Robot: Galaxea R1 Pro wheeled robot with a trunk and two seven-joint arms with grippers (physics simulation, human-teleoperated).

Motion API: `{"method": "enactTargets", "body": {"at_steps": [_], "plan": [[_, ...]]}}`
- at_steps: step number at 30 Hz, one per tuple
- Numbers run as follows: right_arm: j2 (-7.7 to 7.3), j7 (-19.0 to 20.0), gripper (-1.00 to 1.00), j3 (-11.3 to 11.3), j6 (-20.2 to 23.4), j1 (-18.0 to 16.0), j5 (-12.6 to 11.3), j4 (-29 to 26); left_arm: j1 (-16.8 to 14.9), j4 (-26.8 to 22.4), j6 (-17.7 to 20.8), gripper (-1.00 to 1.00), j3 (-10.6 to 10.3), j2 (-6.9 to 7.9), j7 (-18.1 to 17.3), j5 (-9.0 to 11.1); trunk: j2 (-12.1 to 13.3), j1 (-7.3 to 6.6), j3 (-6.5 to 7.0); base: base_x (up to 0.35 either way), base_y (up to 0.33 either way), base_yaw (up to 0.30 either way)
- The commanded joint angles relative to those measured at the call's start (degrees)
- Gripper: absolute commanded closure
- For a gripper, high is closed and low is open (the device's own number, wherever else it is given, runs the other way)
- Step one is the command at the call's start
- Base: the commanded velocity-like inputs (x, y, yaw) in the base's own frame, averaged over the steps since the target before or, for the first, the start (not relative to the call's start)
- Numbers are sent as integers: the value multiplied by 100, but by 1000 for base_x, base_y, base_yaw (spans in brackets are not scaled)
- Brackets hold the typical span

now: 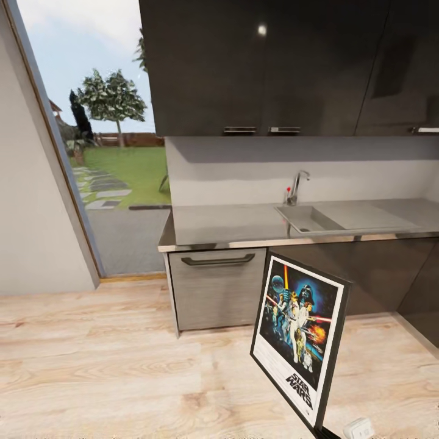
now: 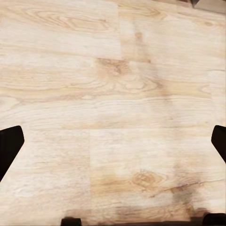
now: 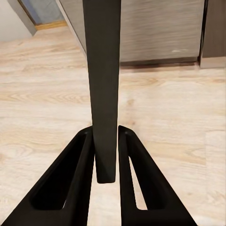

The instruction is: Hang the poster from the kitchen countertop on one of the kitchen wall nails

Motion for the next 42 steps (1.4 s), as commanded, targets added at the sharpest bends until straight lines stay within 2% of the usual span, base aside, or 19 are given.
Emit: {"method": "enactTargets", "body": {"at_steps": [1,24,28,31,34,42], "plan": [[0,25,100,-5,-13,0,-7,-2,0,-5,2,-100,12,-2,-28,-1,38,-22,5,0,0,0],[4,29,100,-4,-13,0,-7,-6,0,-42,48,-100,-23,4,-28,-17,961,-527,205,0,0,0],[2,30,100,-6,-13,0,-7,-9,0,-230,419,-100,-36,4,-28,-18,1121,-615,240,0,0,0],[-1,29,100,-10,-13,0,-7,-10,0,-686,961,-100,-41,6,-27,-18,1241,-681,266,0,0,0],[-2,30,100,-11,-13,0,-10,-17,0,-982,1223,-100,-44,10,-26,-14,1362,-747,293,0,0,0],[-2,29,100,-20,-13,0,-15,-39,5,-1132,1411,-100,-44,71,-32,-25,1683,-922,362,0,0,0]]}}
